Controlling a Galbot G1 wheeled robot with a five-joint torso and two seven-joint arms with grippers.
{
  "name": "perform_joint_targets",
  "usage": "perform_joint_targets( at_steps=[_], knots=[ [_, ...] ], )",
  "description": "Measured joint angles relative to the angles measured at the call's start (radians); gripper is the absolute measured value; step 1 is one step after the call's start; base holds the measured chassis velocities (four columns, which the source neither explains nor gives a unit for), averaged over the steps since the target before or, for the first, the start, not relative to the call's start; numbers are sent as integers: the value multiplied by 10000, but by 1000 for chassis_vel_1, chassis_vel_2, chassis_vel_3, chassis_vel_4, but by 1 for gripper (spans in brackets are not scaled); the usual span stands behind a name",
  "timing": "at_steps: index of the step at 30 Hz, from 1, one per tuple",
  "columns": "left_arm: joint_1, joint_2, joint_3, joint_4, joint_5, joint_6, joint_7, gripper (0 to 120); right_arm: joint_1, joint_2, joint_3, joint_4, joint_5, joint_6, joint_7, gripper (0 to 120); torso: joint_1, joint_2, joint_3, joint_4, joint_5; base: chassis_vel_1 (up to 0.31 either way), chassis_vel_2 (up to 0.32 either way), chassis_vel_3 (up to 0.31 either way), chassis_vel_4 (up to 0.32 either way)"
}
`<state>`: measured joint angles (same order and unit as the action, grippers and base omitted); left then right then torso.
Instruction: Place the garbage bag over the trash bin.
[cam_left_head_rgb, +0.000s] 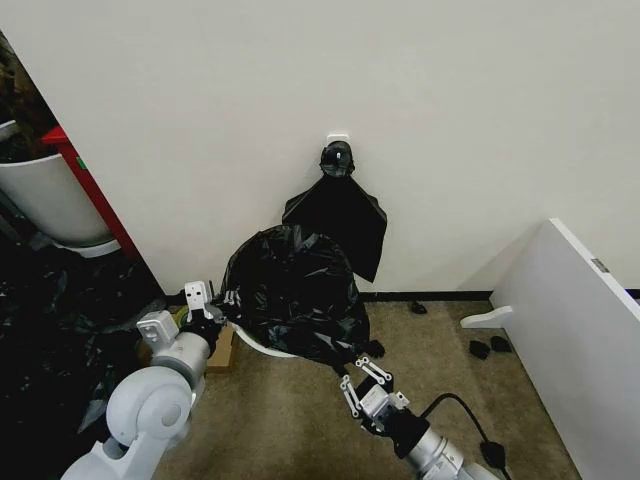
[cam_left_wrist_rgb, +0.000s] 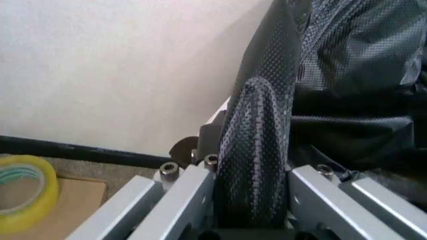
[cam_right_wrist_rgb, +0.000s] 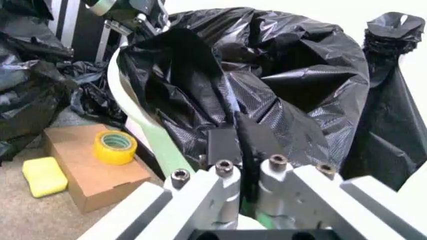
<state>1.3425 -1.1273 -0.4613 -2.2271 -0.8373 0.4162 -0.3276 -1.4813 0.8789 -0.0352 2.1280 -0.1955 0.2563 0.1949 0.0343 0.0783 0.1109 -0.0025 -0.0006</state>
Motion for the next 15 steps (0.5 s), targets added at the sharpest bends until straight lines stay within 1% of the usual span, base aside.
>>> perform_joint_targets(
  at_steps=[2,3,4,5,6,7,8,9,11,12,15],
  knots=[
    [-3,1,0,-1,0,1,-7,0,-5,12,1,-15,0,76,-9,0,0,0,0,0,0,0,0,0,0],
    [-4,1,0,-5,-6,1,-16,0,-5,29,5,-78,15,282,-110,0,0,0,0,0,-1,0,0,0,0],
    [-6,-1,0,-11,-24,1,-34,0,2,52,6,-204,108,725,-421,0,0,0,0,0,0,0,0,0,0],
    [-9,-7,0,-19,-46,0,-60,0,37,90,10,-378,288,1429,-968,0,0,0,0,-1,-1,0,0,0,0],
    [-9,-7,0,-19,-46,0,-60,0,37,90,10,-378,288,1429,-968,0,0,0,0,-1,-1,0,0,0,0],
    [-10,-15,0,-36,-87,1,-86,0,99,138,19,-565,480,2106,-1575,0,0,0,0,-1,-1,0,0,0,0],
    [-10,-34,-1,-94,-212,6,-129,0,238,248,40,-939,809,3105,-2809,0,0,0,0,1,0,0,0,0,0],
    [-10,-34,-1,-94,-212,6,-129,0,238,248,40,-939,809,3105,-2809,0,0,0,0,1,0,0,0,0,0],
    [0,-96,-3,-307,-600,107,-266,0,511,511,23,-1580,1223,3959,-4260,0,0,0,0,0,0,0,0,0,0],
    [9,-127,-6,-403,-775,169,-337,0,624,640,4,-1871,1339,4105,-4580,0,0,0,0,0,0,0,0,0,0],
    [19,-153,-11,-512,-977,239,-423,0,738,770,-4,-2151,1386,4195,-4754,0,0,0,0,0,-2,0,0,0,0]
  ],
)
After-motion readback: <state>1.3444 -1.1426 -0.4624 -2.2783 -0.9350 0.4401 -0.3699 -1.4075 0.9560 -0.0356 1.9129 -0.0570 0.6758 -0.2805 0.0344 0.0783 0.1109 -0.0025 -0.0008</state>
